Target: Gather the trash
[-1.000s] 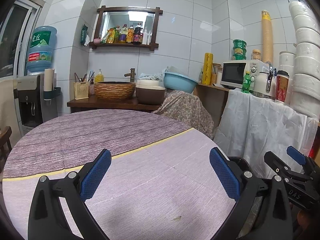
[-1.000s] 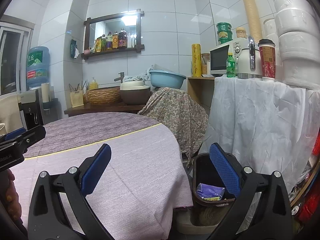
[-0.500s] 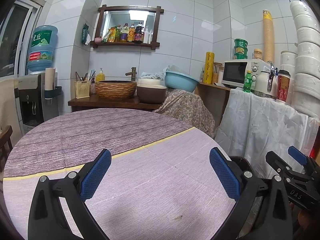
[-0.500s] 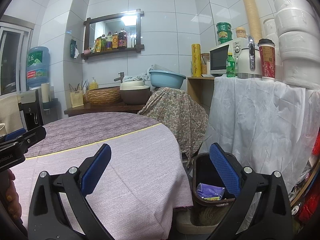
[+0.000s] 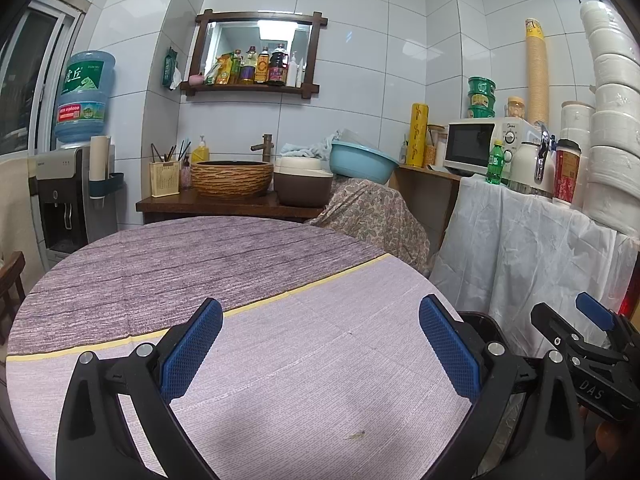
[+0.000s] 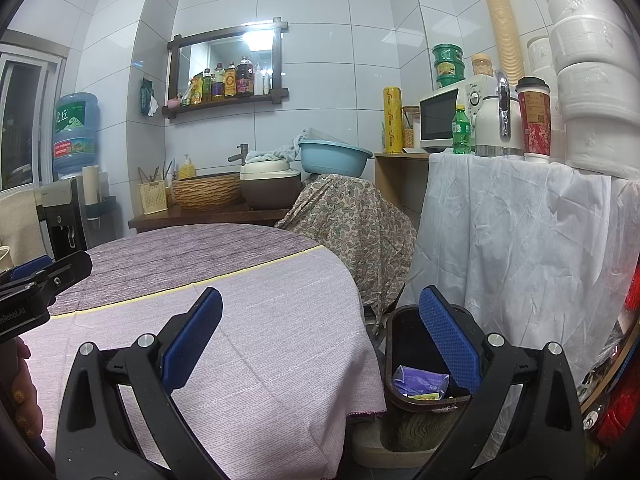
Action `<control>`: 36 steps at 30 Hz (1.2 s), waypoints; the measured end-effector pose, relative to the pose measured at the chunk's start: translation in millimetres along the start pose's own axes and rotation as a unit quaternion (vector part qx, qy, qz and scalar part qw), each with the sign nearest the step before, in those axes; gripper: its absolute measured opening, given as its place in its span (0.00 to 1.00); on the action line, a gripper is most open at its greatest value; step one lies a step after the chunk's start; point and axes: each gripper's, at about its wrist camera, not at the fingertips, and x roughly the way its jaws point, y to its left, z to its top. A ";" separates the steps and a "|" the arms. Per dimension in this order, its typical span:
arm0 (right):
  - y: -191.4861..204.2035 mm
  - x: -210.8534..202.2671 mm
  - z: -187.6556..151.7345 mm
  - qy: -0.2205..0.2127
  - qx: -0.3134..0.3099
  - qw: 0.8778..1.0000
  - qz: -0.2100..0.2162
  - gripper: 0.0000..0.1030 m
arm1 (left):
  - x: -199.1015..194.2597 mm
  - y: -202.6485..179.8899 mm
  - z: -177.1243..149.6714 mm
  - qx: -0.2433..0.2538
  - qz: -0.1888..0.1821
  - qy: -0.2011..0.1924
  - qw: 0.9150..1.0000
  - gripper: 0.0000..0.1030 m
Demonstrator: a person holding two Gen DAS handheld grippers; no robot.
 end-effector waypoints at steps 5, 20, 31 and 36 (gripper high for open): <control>0.1 0.2 0.1 0.000 0.000 1.000 0.000 0.94 | 0.7 -0.9 -0.3 0.000 0.000 0.004 1.000 0.95; -0.9 1.2 -0.6 0.001 0.000 1.000 0.000 0.94 | 1.7 -2.5 0.0 0.000 0.005 0.008 1.000 0.95; -9.5 3.0 -2.5 0.002 0.004 1.000 -0.004 0.94 | 2.8 -5.8 -0.2 0.006 0.002 0.015 1.000 0.95; -10.0 2.8 -1.2 0.000 0.005 1.000 -0.006 0.94 | 3.7 -5.0 0.5 0.002 0.005 0.021 1.000 0.95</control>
